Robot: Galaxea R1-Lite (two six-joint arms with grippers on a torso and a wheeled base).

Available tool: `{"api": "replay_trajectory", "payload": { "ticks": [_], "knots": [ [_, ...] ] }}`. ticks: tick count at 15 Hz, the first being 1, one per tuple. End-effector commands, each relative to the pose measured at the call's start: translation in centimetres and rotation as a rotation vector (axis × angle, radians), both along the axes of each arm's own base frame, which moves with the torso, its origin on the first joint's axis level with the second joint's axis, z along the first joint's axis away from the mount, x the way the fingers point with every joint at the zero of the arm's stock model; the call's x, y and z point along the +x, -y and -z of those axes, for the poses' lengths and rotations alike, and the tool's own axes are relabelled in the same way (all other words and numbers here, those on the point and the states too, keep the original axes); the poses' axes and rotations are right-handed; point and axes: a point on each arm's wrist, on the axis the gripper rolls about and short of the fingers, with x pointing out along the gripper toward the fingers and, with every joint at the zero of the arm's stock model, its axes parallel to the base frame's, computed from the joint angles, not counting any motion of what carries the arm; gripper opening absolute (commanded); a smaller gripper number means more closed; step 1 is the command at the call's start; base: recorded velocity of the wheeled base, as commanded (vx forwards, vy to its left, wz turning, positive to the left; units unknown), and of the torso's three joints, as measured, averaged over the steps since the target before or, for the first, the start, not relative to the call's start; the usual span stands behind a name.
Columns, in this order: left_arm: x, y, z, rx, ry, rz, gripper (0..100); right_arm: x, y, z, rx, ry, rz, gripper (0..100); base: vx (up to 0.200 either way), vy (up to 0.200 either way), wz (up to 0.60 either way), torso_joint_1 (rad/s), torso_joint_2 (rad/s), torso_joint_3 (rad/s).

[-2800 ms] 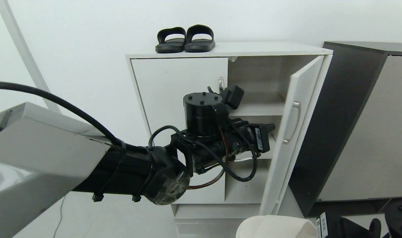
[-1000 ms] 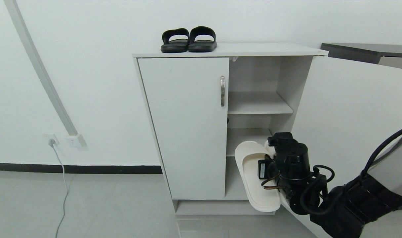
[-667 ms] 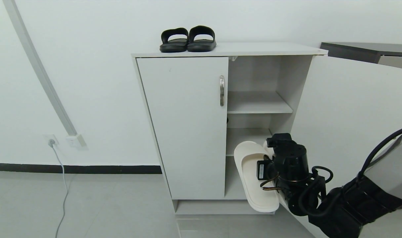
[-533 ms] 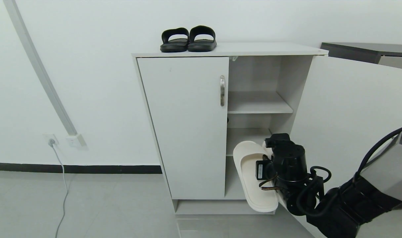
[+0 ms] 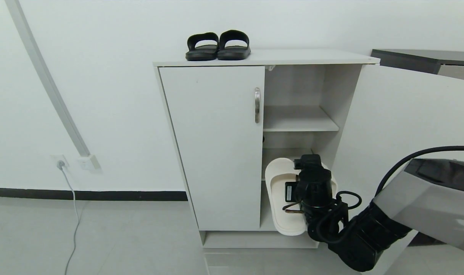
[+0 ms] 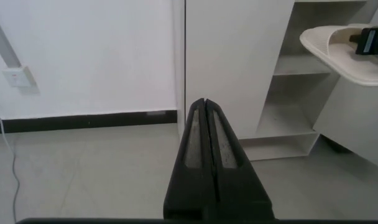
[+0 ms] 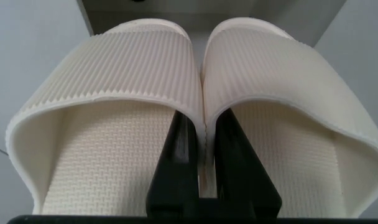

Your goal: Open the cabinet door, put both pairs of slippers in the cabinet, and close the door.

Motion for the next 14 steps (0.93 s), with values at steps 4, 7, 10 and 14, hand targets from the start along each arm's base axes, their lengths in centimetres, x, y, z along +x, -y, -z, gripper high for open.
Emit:
{"api": "replay_trajectory", "payload": {
  "ticks": [4,7,10,14],
  "knots": [
    [0.0,0.0,0.0,-0.001,-0.003,0.001,0,0.2,-0.2,1.2,-0.019,-0.022,0.001,0,0.0,-0.2,0.0,0.004,0.0,0.001],
    [0.0,0.0,0.0,-0.001,-0.003,0.001,0,-0.4,-0.6,1.6,-0.019,-0.032,-0.027,0,0.0,-0.067,0.0,-0.001,0.0,0.001],
    [0.0,0.0,0.0,-0.001,-0.003,0.001,0,-1.7,-1.5,2.2,-0.004,-0.037,-0.123,0,0.0,0.0,0.0,0.0,0.0,0.0],
    [0.0,0.0,0.0,-0.001,-0.003,0.001,0,-2.0,-2.2,2.7,0.009,-0.048,-0.16,0,0.0,0.0,0.0,0.0,0.0,0.0]
  ]
}}
